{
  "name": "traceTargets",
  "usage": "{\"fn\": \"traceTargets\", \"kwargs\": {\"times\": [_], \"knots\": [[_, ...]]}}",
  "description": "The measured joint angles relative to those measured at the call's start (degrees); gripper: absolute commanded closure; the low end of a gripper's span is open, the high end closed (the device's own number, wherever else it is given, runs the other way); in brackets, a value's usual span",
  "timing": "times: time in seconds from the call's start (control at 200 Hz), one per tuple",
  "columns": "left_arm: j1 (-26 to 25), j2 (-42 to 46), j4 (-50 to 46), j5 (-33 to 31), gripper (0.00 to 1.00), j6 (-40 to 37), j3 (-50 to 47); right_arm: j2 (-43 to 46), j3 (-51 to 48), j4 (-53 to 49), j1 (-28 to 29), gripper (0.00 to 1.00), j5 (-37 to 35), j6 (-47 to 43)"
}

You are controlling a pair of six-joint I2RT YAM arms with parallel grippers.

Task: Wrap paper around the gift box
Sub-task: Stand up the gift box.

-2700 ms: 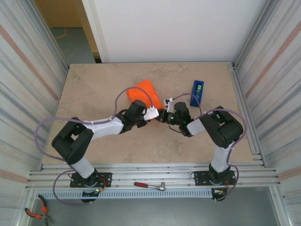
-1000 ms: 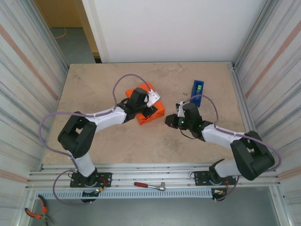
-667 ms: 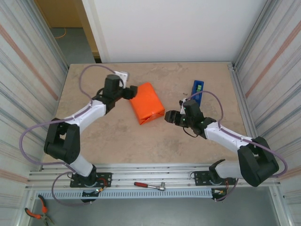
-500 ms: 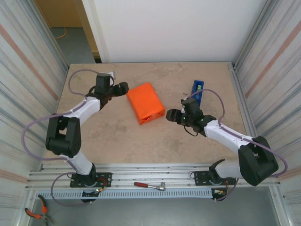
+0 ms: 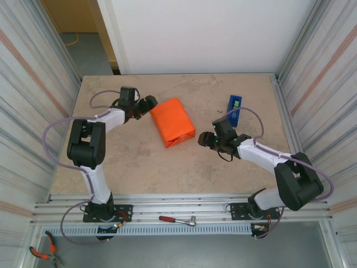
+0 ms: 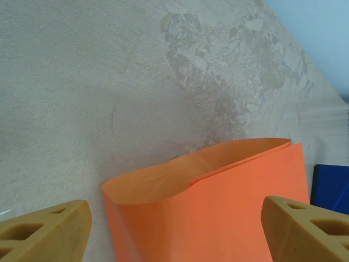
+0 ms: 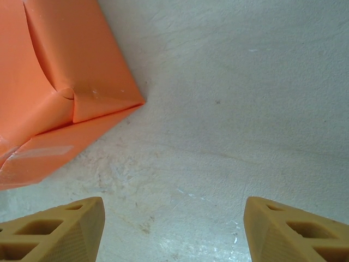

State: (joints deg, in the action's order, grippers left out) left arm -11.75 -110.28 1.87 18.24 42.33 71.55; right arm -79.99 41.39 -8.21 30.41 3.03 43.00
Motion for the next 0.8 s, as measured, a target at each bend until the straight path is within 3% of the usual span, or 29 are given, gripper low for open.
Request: {"fn": "traceTargets", "kwargs": {"times": [0.15, 0.256, 0.446, 0.526, 0.802], "knots": [[-0.13, -3.39, 1.05, 1.73, 0.3, 2.12, 1.6, 0.0, 0.0, -0.04, 0.0, 0.33, -0.11, 0.0], [-0.72, -5.03, 1.07, 2.34, 0.44, 3.23, 1.6, 0.0, -0.02, -0.04, 0.0, 0.33, -0.28, 0.0], [-2.03, -6.23, 1.25, 4.55, 0.87, 2.75, 2.84, 0.0, 0.0, -0.07, 0.0, 0.33, -0.46, 0.0], [-2.45, -6.78, 1.38, 5.6, 0.99, 2.58, 4.39, 0.0, -0.02, -0.07, -0.02, 0.33, -0.46, 0.02], [-4.28, -4.28, 5.16, 8.07, 1.0, -3.15, 5.2, 0.5, 0.0, -0.46, -1.38, 0.33, -0.2, -0.02]]}}
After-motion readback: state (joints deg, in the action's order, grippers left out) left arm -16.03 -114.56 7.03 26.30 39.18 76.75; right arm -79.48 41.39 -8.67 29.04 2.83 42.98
